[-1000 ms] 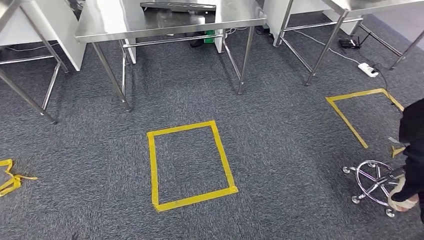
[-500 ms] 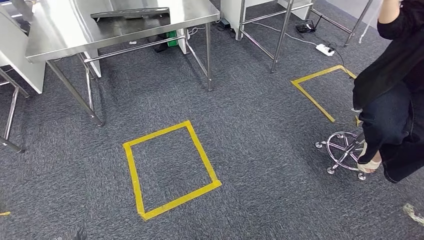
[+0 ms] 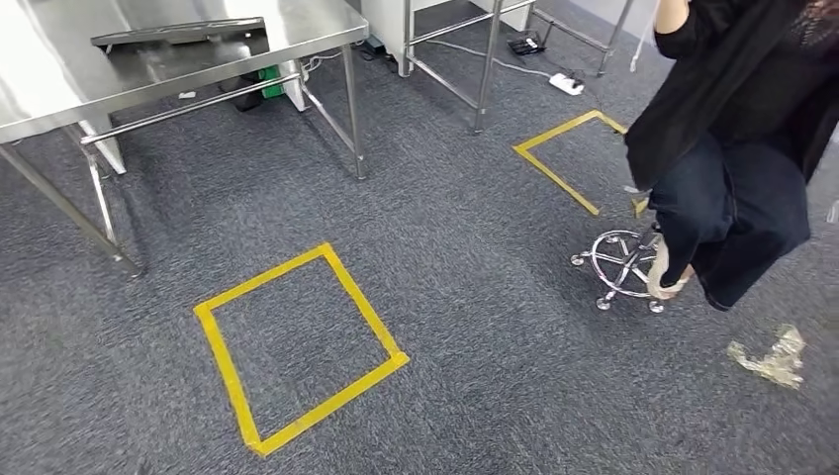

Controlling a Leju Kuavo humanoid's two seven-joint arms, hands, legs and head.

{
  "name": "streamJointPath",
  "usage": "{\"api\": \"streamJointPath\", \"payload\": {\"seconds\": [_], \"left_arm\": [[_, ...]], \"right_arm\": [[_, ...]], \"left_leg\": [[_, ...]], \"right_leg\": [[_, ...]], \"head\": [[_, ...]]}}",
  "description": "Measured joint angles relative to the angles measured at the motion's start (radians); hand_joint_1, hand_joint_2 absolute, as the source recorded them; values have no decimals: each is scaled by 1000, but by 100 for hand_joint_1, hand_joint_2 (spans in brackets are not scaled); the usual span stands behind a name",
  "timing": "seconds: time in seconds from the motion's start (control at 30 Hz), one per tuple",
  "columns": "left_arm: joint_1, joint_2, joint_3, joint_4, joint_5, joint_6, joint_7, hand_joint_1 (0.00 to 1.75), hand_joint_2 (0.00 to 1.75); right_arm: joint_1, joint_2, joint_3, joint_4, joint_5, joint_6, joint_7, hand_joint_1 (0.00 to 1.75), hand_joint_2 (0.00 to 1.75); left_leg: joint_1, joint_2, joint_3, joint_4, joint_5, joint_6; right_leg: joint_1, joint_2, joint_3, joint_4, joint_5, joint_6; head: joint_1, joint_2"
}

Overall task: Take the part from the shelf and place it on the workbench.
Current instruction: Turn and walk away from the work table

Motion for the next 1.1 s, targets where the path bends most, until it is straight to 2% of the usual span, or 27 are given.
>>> {"api": "streamJointPath", "payload": {"seconds": [0.07, 0.1, 0.13, 0.17, 0.2, 0.23, 0.27, 0.3, 0.33, 0.4, 0.43, 0.47, 0.53, 0.57, 0.6, 0.63, 0.67, 0.7, 0.77, 0.8, 0.83, 0.9, 0.93, 1.0, 1.03, 1.07, 1.1], "left_arm": [[3, 0, 0, 0, 5, 6, 0, 0, 0], [4, 0, -1, -1, 10, 10, 0, 0, 0], [5, 0, -1, -3, 15, 14, 0, 0, 0], [5, 0, -1, -6, 20, 17, 0, 0, 0], [6, 0, -2, -12, 25, 19, 0, 0, 0], [7, -1, -3, -21, 29, 19, 1, 0, 0], [9, -2, -3, -30, 32, 21, 2, 0, 0], [11, -2, -4, -41, 34, 23, 4, 0, 0], [13, -3, -4, -51, 35, 25, 6, 0, 0], [16, -5, -6, -69, 38, 30, 12, 0, 0], [18, -6, -6, -77, 40, 31, 14, 0, 0], [21, -7, -6, -84, 41, 32, 17, 0, 0], [34, -9, -5, -98, 44, 35, 21, 0, 0], [41, -10, -3, -103, 45, 36, 22, 0, 0], [49, -10, -2, -110, 47, 37, 23, 0, 0], [55, -11, 0, -118, 50, 37, 24, 0, 0], [61, -12, 2, -127, 52, 37, 27, 0, 0], [66, -13, 5, -140, 54, 34, 31, 0, 0], [76, -19, 13, -169, 55, 29, 39, 0, 0], [80, -23, 18, -184, 55, 27, 45, 0, 0], [83, -28, 24, -198, 54, 26, 50, 0, 0], [87, -39, 35, -221, 53, 27, 57, 0, 0], [88, -45, 41, -231, 52, 28, 59, 0, 0], [93, -55, 54, -247, 52, 33, 60, 0, 0], [98, -59, 59, -252, 54, 37, 61, 0, 0], [104, -63, 61, -255, 59, 44, 60, 0, 0], [108, -66, 63, -257, 65, 54, 60, 0, 0]], "right_arm": [[-4, -1, 0, 2, -1, 0, 0, 0, 0], [-6, -1, 0, 4, -2, -1, 0, 0, 0], [-8, -2, 1, 7, -3, -3, 0, 0, 0], [-11, -3, 1, 10, -6, -6, 0, 0, 0], [-14, -4, 1, 12, -8, -10, 0, 0, 0], [-19, -6, 1, 14, -11, -13, 0, 0, 0], [-23, -8, 1, 15, -14, -15, 0, 0, 0], [-26, -9, 1, 17, -19, -16, -1, 0, 0], [-28, -11, 2, 19, -25, -17, -2, 0, 0], [-29, -17, 2, 23, -38, -19, -6, 0, 0], [-30, -21, 3, 25, -46, -22, -9, 0, 0], [-33, -25, 4, 29, -55, -25, -12, 0, 0], [-44, -36, 11, 41, -70, -29, -16, 0, 0], [-49, -41, 17, 49, -75, -31, -17, 0, 0], [-55, -45, 23, 58, -79, -33, -18, 0, 0], [-60, -50, 29, 66, -82, -35, -19, 0, 0], [-67, -54, 36, 75, -84, -37, -19, 0, 0], [-76, -58, 43, 84, -86, -40, -20, 0, 0], [-101, -66, 62, 102, -89, -47, -21, 0, 0], [-115, -72, 72, 112, -90, -49, -21, 0, 0], [-129, -77, 83, 123, -91, -50, -21, 0, 0], [-154, -86, 101, 144, -93, -50, -21, 0, 0], [-167, -90, 109, 154, -93, -50, -21, 0, 0], [-200, -96, 125, 174, -89, -51, -19, 0, 0], [-217, -97, 133, 184, -85, -52, -16, 0, 0], [-232, -98, 140, 193, -78, -52, -12, 0, 0], [-242, -98, 147, 201, -68, -51, -6, 0, 0]], "left_leg": [[-5, 29, -6, 0, 2, 5], [-7, 44, -8, 0, 3, 6], [-8, 58, -9, 1, 3, 6], [-9, 71, -9, 1, 3, 6], [-9, 82, -8, 1, 3, 5], [-12, 93, -6, 1, 2, 2], [-14, 101, -3, 2, 1, -2], [-17, 109, -1, 2, 0, -7], [-18, 117, 1, 2, 0, -13], [-15, 127, 5, 3, -2, -24], [-12, 113, 1, 14, -14, -29], [-9, 89, -11, 44, -37, -34], [-6, 31, -60, 159, -110, -41], [-5, 16, -90, 228, -142, -43], [-5, 11, -113, 277, -158, -45], [-5, 8, -122, 296, -155, -46], [-4, 7, -112, 273, -131, -46], [-1, 0, -85, 214, -92, -46], [8, -45, -25, 81, -31, -46], [10, -63, -9, 41, -19, -45], [9, -74, -5, 27, -19, -40], [2, -55, -8, 23, -16, -26], [2, -43, -8, 20, -11, -17], [2, -14, -9, 11, -3, -3], [1, 2, -10, 9, -1, 2], [-2, 18, -12, 9, -1, 4], [-4, 32, -13, 9, -1, 5]], "right_leg": [[1, -23, -62, 136, -56, -6], [1, -25, -77, 176, -68, -4], [1, -28, -70, 176, -66, 2], [1, -34, -39, 131, -50, 11], [1, -49, 9, 55, -26, 18], [4, -70, 55, -23, -5, 20], [7, -85, 89, -82, 11, 18], [11, -95, 105, -114, 20, 12], [15, -94, 106, -122, 22, 4], [11, -74, 103, -125, 29, -9], [6, -65, 104, -127, 33, -17], [0, -56, 104, -129, 38, -25], [-4, -37, 100, -130, 44, -36], [-3, -26, 97, -129, 46, -38], [-3, -14, 96, -129, 47, -38], [-2, -2, 95, -128, 48, -39], [-3, 11, 95, -126, 48, -38], [-4, 24, 96, -123, 48, -37], [-2, 49, 90, -113, 45, -31], [0, 60, 83, -108, 46, -25], [0, 72, 75, -106, 48, -17], [-1, 93, 61, -109, 56, 0], [-2, 87, 54, -106, 57, 5], [1, 38, 17, -48, 30, 5], [2, 6, -14, 14, 4, 0], [3, -14, -49, 86, -25, -4], [3, -22, -77, 149, -46, -5]], "head": [[3, 0], [3, 0], [3, 0], [3, 0], [3, 0], [3, 0], [2, 0], [1, 0], [0, 0], [-2, 0], [-3, 0], [-4, 0], [-5, 0], [-6, 0], [-6, 0], [-6, 0], [-6, 0], [-6, 0], [-6, 0], [-6, 0], [-6, 0], [-5, 0], [-5, 0], [1, 0], [4, 0], [7, 0], [7, 0]]}}
